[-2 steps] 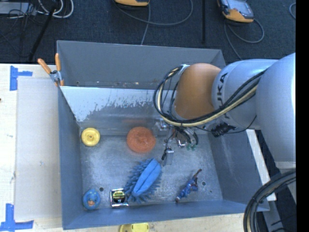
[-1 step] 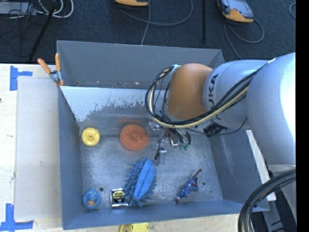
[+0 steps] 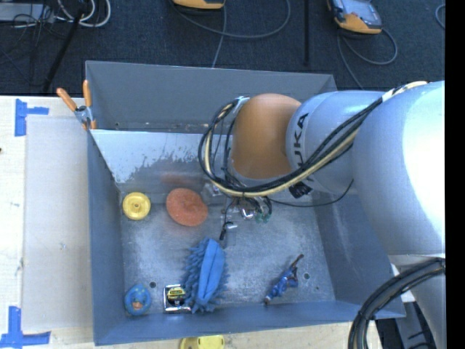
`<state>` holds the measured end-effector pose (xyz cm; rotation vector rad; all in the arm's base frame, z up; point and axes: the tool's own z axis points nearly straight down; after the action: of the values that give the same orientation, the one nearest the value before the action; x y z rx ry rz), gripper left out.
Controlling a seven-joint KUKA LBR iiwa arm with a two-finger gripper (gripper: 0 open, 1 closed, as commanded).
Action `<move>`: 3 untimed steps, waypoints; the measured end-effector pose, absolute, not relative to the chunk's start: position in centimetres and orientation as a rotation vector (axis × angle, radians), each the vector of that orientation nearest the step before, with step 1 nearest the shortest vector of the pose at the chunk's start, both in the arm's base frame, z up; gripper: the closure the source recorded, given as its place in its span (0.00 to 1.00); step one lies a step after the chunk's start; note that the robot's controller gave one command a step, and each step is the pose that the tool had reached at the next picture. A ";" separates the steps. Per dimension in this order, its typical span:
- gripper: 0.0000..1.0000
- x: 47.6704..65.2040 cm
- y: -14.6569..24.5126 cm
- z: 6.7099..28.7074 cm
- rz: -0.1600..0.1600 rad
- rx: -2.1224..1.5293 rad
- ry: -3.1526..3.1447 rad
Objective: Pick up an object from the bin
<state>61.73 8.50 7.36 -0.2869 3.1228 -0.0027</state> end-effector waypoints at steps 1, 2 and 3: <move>1.00 60.8 13.1 7.8 0.001 -0.459 3.105; 0.00 60.8 13.1 7.8 0.000 -0.460 3.105; 0.00 60.8 13.1 7.8 0.000 -0.461 3.104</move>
Offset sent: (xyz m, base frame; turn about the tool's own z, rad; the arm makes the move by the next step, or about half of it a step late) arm 0.0000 0.0000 0.0000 0.0000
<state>60.77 13.07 7.85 -0.4609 3.1045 0.0001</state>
